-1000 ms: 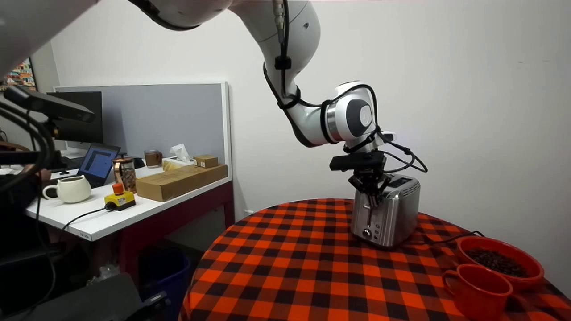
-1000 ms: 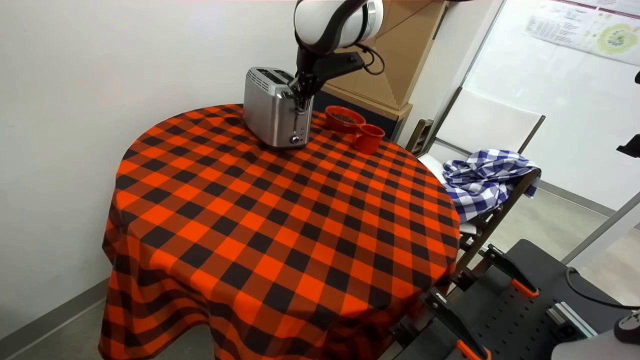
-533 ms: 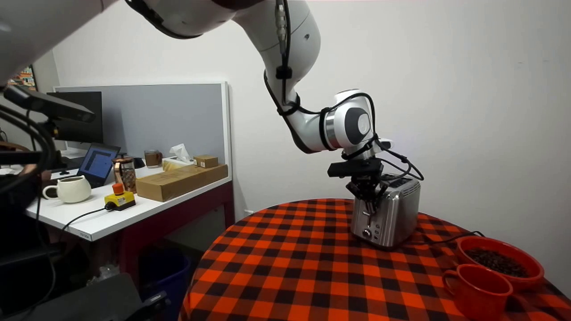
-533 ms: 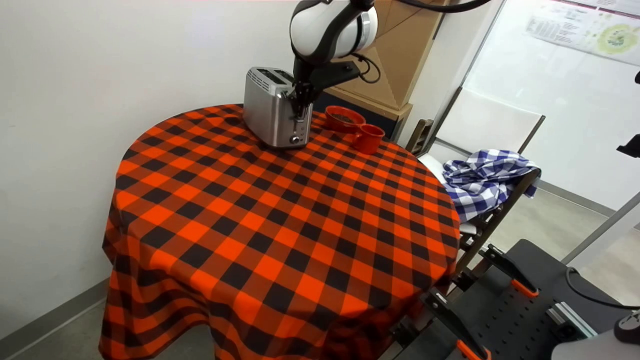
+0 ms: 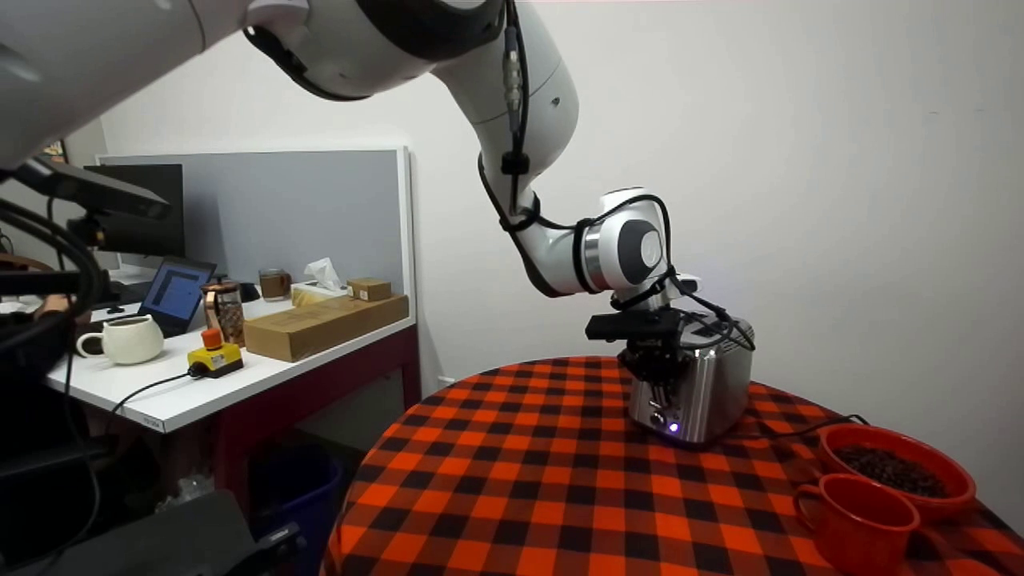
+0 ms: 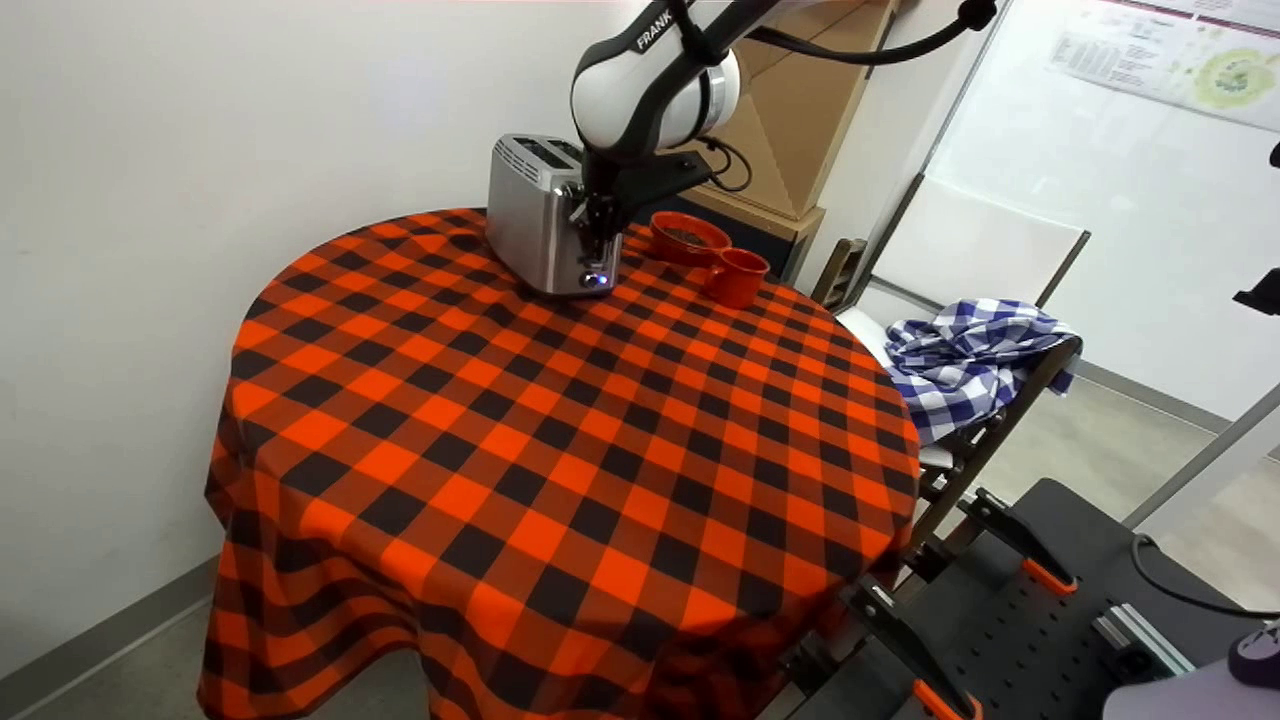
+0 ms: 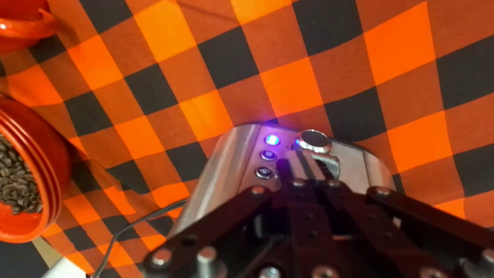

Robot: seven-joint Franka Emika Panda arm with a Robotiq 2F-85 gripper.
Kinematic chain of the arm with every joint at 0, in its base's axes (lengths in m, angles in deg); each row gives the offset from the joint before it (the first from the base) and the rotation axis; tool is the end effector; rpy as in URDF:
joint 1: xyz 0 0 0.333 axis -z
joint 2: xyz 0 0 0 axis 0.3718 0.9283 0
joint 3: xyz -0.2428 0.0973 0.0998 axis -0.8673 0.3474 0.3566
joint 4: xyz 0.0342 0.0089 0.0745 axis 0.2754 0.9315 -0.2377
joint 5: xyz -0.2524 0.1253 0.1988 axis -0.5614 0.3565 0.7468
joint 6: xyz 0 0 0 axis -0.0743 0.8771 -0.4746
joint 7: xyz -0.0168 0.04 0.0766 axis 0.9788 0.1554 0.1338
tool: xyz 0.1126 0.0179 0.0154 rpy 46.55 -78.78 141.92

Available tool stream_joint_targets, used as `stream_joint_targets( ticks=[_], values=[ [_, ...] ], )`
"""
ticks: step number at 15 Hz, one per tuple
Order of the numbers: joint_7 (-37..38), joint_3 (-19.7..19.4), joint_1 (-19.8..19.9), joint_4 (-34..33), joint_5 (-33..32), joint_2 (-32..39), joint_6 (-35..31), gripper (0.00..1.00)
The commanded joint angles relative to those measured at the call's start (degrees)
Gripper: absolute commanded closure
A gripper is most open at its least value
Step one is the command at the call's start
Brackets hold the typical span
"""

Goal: Push down the slider of the toaster.

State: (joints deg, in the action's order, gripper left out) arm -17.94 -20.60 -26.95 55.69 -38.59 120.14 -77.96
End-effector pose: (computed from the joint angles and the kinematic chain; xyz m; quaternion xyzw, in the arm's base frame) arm 0.6692 0.0048 0.1671 0.9861 0.0876 0.0820 0.1148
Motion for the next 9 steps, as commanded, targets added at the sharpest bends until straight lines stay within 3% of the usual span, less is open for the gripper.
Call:
stream_joint_targets(
  ticks=[1, 2, 5, 9],
  values=[
    [-0.05, 0.86, 0.26, -2.78, 1.31, 3.76, 0.65, 0.98],
    [-0.08, 1.07, 0.42, -2.81, 1.67, 3.25, 1.60, 0.77],
    [-0.53, 2.38, 1.29, -1.73, 3.79, -0.32, 5.13, 0.64],
    [0.61, 3.21, 1.00, 2.63, 5.91, -5.87, 7.62, 0.34]
  ],
)
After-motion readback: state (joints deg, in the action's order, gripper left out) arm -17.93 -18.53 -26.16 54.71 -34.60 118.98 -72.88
